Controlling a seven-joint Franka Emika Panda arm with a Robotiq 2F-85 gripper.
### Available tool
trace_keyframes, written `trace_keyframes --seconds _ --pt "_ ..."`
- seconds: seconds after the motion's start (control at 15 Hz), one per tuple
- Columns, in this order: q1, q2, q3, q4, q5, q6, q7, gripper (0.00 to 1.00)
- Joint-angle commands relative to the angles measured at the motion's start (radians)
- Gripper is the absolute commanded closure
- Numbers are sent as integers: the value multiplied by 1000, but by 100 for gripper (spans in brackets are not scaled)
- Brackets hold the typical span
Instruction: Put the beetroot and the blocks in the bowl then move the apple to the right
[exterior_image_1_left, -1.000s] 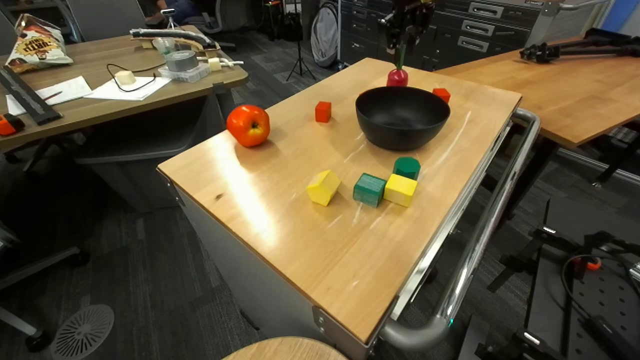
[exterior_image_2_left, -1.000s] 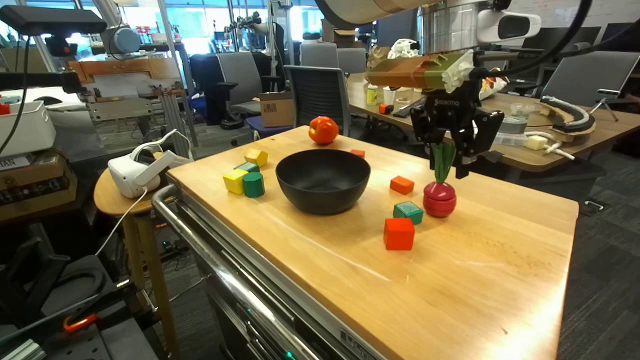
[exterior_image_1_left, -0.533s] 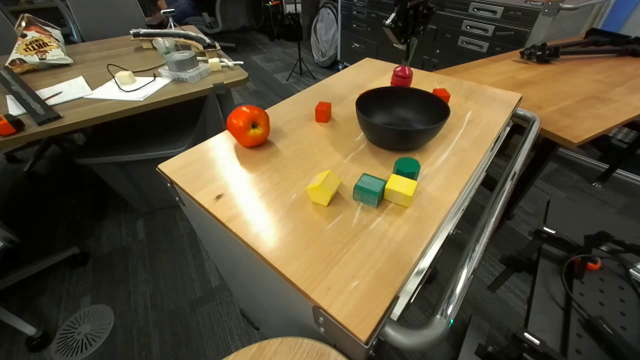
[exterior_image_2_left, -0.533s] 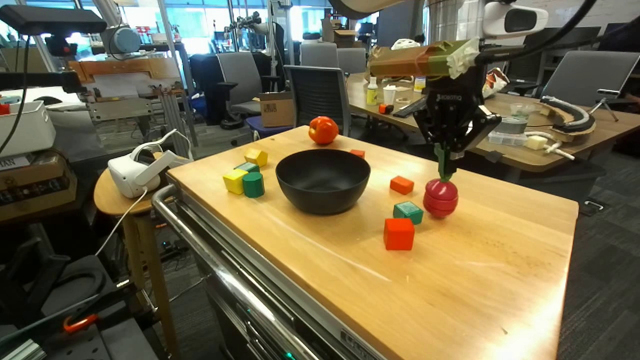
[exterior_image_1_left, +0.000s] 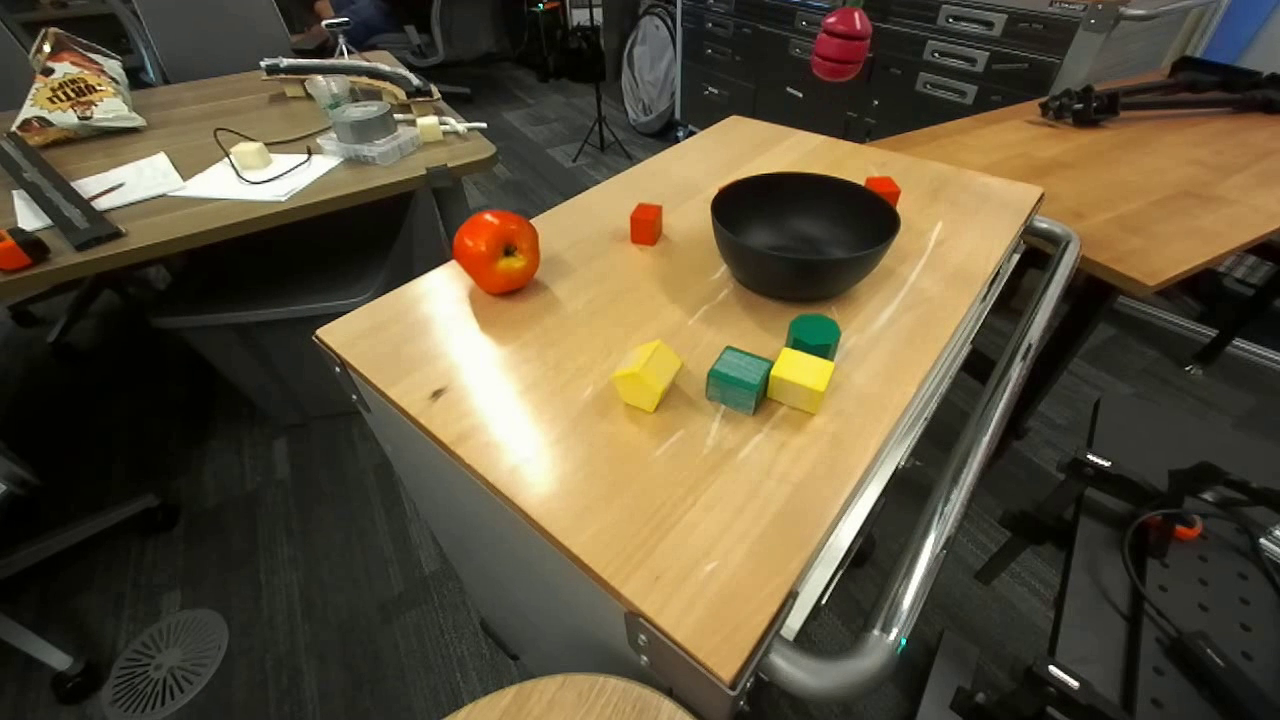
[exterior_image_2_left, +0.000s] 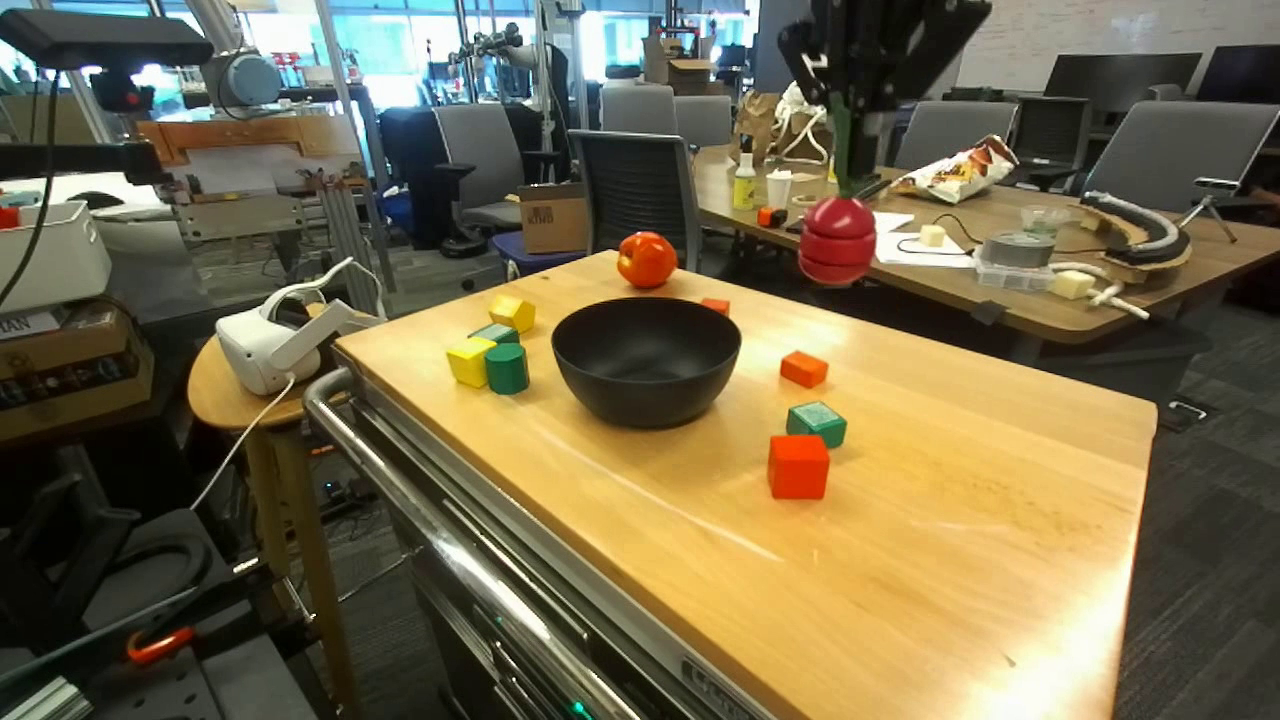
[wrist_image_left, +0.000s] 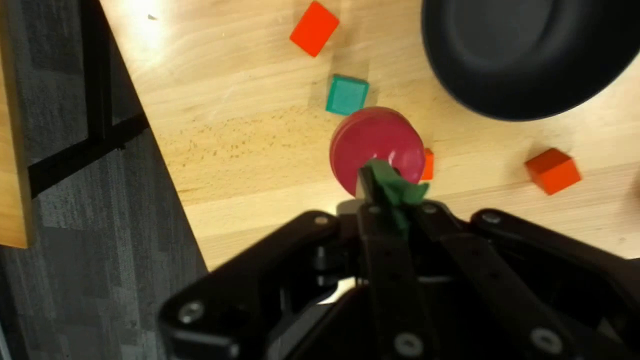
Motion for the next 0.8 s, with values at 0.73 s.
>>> trace_keyframes --seconds 0.73 --pt "66 73 71 -85 67 -145 27 99"
